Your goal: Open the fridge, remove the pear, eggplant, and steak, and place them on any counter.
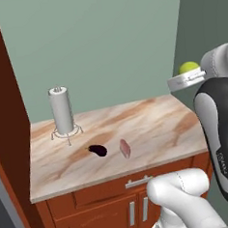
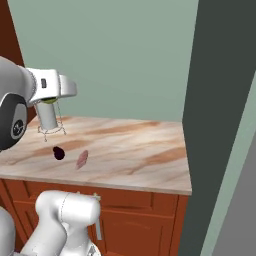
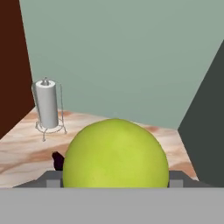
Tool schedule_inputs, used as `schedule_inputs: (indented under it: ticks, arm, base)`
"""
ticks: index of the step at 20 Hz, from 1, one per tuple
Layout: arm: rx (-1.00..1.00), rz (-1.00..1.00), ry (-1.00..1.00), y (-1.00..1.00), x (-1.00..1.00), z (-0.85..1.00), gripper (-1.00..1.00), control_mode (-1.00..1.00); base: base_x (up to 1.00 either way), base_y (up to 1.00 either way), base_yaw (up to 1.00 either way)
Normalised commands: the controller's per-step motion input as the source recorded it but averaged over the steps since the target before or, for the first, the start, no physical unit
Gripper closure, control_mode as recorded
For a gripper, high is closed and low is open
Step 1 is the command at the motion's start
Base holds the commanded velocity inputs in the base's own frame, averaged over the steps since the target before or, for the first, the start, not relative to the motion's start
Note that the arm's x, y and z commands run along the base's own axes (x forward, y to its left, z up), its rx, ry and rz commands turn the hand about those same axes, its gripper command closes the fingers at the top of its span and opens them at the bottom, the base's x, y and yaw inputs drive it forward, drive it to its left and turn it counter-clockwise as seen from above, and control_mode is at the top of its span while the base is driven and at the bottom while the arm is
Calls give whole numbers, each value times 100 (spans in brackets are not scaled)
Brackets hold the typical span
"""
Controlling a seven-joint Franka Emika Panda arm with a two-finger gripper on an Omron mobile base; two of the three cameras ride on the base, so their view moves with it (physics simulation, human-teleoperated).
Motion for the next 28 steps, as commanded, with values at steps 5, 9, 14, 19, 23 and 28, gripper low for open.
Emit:
schedule_inputs:
  ticks: [5,9,14,19,23,28]
  arm:
    - [0,0,0,0,0,0,100,100]
    - [0,0,0,0,0,0,100,100]
    - [0,0,1,-1,0,0,100,-100]
    - [0,0,21,-1,53,-2,100,-100]
    - [0,0,26,-3,74,-14,100,-100]
    - [0,0,27,-11,69,-59,100,-100]
  base:
    - [69,2,0]
    - [87,1,0]
    - [12,0,0]
    - [0,0,0]
    - [0,0,0]
    - [0,0,0]
